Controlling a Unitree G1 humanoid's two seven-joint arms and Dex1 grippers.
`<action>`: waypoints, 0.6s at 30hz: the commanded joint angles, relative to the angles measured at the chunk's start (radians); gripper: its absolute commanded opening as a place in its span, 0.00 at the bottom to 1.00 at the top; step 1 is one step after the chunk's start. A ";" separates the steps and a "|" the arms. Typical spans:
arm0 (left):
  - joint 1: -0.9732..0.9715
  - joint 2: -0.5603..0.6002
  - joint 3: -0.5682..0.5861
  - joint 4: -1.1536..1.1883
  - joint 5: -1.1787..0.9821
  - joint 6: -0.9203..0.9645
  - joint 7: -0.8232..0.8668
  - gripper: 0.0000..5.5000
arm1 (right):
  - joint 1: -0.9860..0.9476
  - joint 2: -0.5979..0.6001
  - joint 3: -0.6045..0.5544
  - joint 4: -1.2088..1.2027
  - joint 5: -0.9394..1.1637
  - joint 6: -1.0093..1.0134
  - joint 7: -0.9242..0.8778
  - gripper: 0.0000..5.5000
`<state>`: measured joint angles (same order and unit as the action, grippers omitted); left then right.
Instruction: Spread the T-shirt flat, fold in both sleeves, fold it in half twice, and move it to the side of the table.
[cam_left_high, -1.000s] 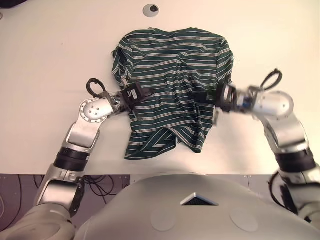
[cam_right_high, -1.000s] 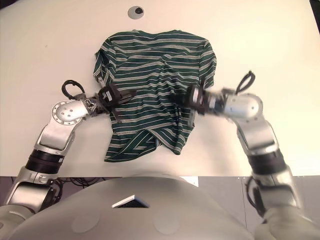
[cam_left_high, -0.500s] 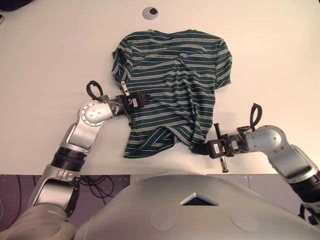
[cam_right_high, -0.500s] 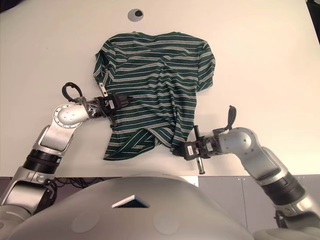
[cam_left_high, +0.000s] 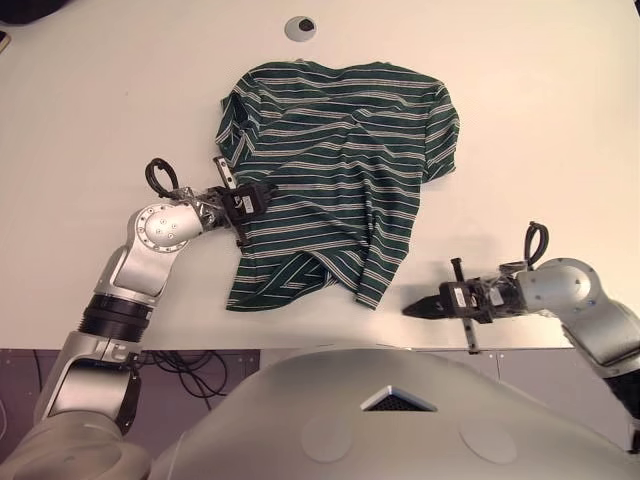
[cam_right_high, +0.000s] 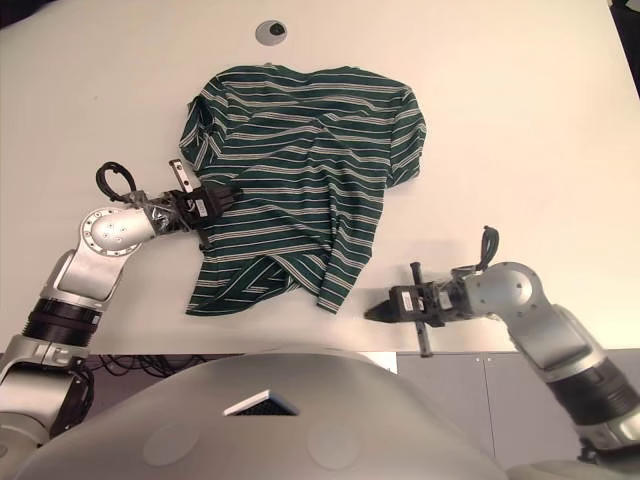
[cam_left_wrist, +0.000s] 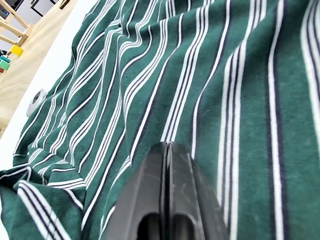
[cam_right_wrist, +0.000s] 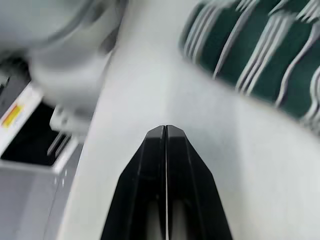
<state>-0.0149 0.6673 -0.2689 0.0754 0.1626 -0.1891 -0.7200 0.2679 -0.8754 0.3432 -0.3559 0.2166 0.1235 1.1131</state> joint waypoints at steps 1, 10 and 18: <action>0.015 -0.007 -0.016 0.021 0.008 0.000 -0.010 0.01 | -0.122 0.114 -0.057 -0.028 0.065 0.044 -0.083 0.00; 0.026 -0.047 -0.044 0.000 0.010 0.014 -0.011 0.01 | -0.229 0.248 0.094 0.062 -0.104 0.030 -0.162 0.00; 0.042 -0.016 -0.036 -0.031 0.051 0.039 0.003 0.01 | -0.079 -0.034 0.132 -0.106 -0.245 0.061 -0.050 0.00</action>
<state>0.0016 0.6262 -0.2931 0.0271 0.1691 -0.1765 -0.7178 0.1368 -0.8077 0.4971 -0.4355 -0.0262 0.1381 1.0090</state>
